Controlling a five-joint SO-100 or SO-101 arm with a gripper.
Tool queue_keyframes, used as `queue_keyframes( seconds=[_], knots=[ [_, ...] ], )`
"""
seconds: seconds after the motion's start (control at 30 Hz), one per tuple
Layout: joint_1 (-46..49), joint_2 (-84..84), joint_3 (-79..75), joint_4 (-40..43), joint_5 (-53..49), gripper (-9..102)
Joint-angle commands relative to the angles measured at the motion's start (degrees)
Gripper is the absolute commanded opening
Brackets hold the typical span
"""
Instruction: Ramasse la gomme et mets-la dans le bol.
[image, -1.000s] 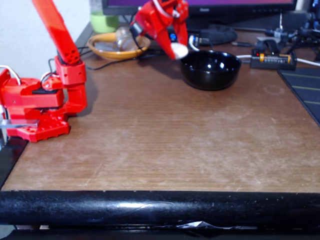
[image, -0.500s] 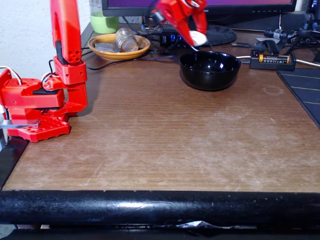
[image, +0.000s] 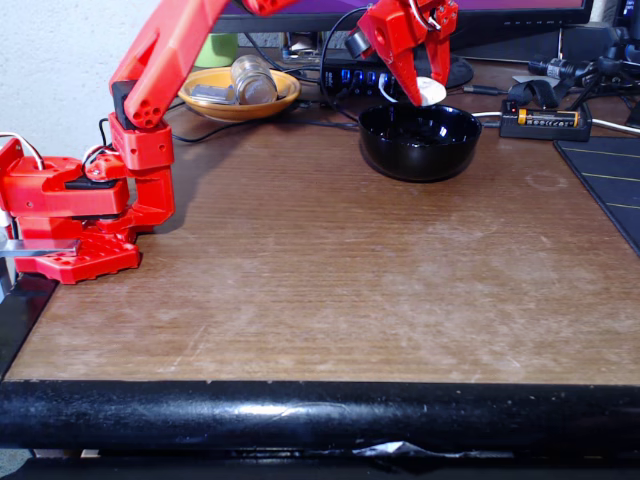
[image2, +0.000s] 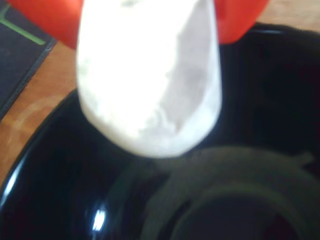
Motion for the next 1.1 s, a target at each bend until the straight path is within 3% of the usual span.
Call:
queue_keyframes(
  seconds=[0.0, 0.13, 0.4, 0.47, 0.57, 0.6, 0.7, 1.07],
  knots=[
    [-1.1, -9.7, -28.8, 9.1, -1.5, -4],
    [-0.6, -12.8, -29.5, 9.1, -2.3, -1],
    [-0.2, -12.7, -26.2, 7.7, -3.1, 15],
    [-0.4, -12.7, -25.6, 7.8, -3.9, 25],
    [-0.1, -12.3, -24.3, 7.2, -4.2, 28],
    [-0.1, -12.3, -24.2, 7.2, -4.8, 26],
    [0.2, -10.1, -21.1, 6.4, -4.5, -6],
    [2.5, 7.2, -12.9, 10.0, -3.3, -6]
  ],
)
